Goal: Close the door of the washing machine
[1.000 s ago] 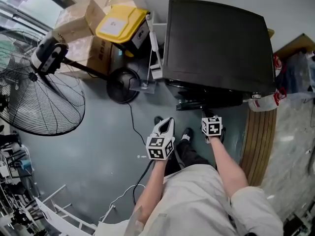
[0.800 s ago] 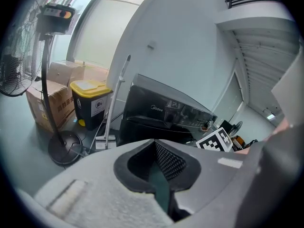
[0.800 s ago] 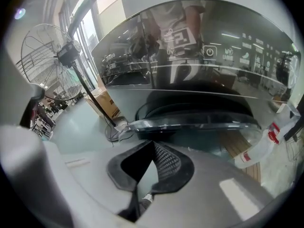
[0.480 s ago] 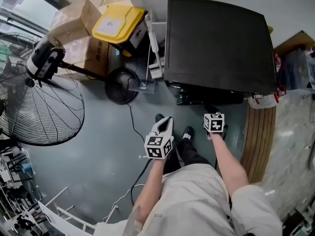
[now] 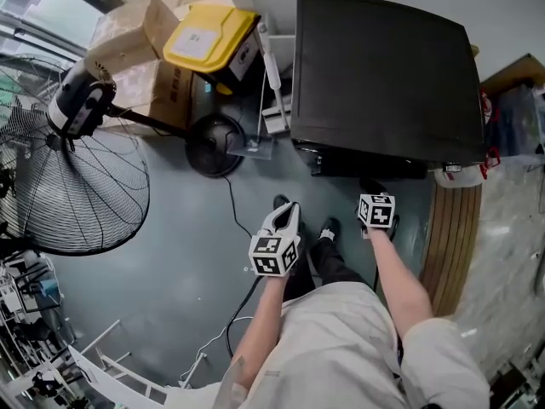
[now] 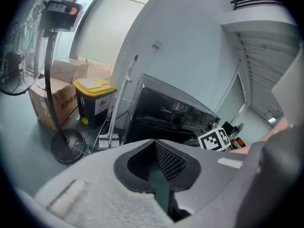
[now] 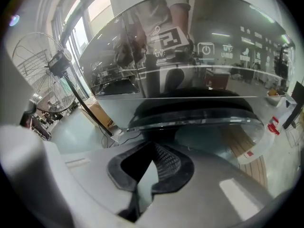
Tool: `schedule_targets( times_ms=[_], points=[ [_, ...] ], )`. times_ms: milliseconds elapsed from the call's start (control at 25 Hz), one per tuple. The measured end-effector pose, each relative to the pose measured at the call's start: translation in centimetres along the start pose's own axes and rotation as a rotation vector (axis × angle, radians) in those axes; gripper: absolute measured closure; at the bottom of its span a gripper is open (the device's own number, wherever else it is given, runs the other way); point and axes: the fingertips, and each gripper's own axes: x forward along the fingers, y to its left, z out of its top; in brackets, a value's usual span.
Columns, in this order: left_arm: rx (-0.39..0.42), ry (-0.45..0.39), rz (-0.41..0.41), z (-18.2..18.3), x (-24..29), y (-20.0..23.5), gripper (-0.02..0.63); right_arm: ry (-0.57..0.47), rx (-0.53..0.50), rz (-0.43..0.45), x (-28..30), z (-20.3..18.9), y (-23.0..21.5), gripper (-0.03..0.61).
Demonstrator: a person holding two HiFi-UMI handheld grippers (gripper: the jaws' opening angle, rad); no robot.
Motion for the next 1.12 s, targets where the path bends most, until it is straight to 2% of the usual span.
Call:
schedule_targets(
  times_ms=[160,280,680,1120],
  points=[
    [-0.003,0.002,0.007,0.0,-0.2,0.1,0.612,-0.037,0.051,0.003,0.0,0.2,-0.1,0.575],
    [-0.016,0.0,0.019,-0.1,-0.3,0.3,0.612,-0.051,0.045,-0.011,0.3,0.6,-0.2,0.575],
    [-0.04,-0.004,0.046,-0.6,-0.2,0.7,0.612,-0.085,0.056,-0.146,0.5,1.2,-0.5,0.574],
    [0.001,-0.007,0.021,0.1,0.8,-1.1,0.612,-0.106,0.023,-0.142,0.9,2.0,-0.7,0.574]
  ],
)
